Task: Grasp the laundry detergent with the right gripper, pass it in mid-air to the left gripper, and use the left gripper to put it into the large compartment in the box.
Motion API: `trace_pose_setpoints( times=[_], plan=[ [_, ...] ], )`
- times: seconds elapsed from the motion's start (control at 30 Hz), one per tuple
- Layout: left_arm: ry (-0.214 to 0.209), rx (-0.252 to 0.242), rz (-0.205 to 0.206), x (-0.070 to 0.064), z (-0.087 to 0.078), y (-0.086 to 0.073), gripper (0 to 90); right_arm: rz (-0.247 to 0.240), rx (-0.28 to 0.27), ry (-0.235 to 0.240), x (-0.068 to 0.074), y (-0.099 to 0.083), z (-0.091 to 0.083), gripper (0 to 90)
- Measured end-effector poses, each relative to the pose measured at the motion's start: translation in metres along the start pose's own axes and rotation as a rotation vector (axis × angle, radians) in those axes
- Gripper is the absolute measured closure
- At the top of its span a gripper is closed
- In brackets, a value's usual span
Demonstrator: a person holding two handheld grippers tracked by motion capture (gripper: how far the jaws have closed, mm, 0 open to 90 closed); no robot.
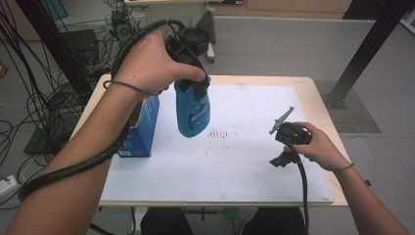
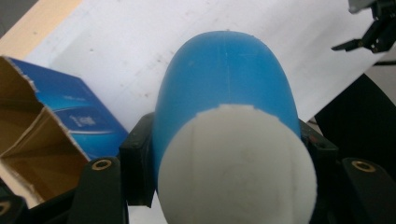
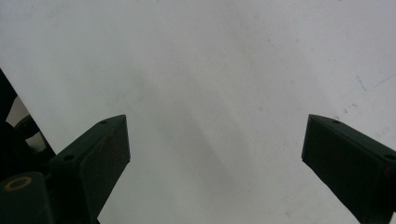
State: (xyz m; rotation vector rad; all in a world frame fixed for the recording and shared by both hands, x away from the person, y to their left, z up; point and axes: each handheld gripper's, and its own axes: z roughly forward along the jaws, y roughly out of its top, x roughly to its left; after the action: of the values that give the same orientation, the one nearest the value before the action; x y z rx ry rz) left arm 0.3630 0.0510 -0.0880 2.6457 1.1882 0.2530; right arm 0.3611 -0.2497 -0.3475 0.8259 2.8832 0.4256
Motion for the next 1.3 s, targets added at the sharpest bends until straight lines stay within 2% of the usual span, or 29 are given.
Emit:
trace_pose_setpoints(
  times=[0.13,0.37,0.63,0.73,0.83,0.9,1.13,1.3],
  plan=[
    [0.015,-0.014,-0.038,0.016,-0.009,0.000,37.7,0.001,0.002,-0.002,0.001,0.001,0.001,7.5],
    [0.065,-0.037,-0.158,0.048,-0.022,-0.002,37.7,0.001,0.007,0.003,0.002,0.001,0.003,7.5],
    [0.103,-0.046,-0.267,0.087,-0.029,-0.009,37.7,0.011,-0.001,0.015,0.002,0.001,0.007,7.7],
    [0.141,-0.050,-0.304,0.101,-0.030,-0.014,37.7,0.012,-0.006,0.019,0.003,0.000,0.007,7.7],
    [0.186,-0.050,-0.347,0.110,-0.032,-0.018,37.7,0.014,-0.007,0.016,0.002,0.000,0.007,7.5],
    [0.201,-0.050,-0.361,0.114,-0.034,-0.021,37.7,0.013,-0.005,0.017,0.002,0.000,0.008,7.5],
    [0.210,-0.049,-0.426,0.133,-0.037,-0.032,37.7,0.012,-0.008,0.015,0.003,0.003,0.010,7.5],
    [0.234,-0.047,-0.465,0.143,-0.034,-0.039,37.7,0.012,-0.010,0.010,0.003,0.003,0.010,7.5]
  ],
)
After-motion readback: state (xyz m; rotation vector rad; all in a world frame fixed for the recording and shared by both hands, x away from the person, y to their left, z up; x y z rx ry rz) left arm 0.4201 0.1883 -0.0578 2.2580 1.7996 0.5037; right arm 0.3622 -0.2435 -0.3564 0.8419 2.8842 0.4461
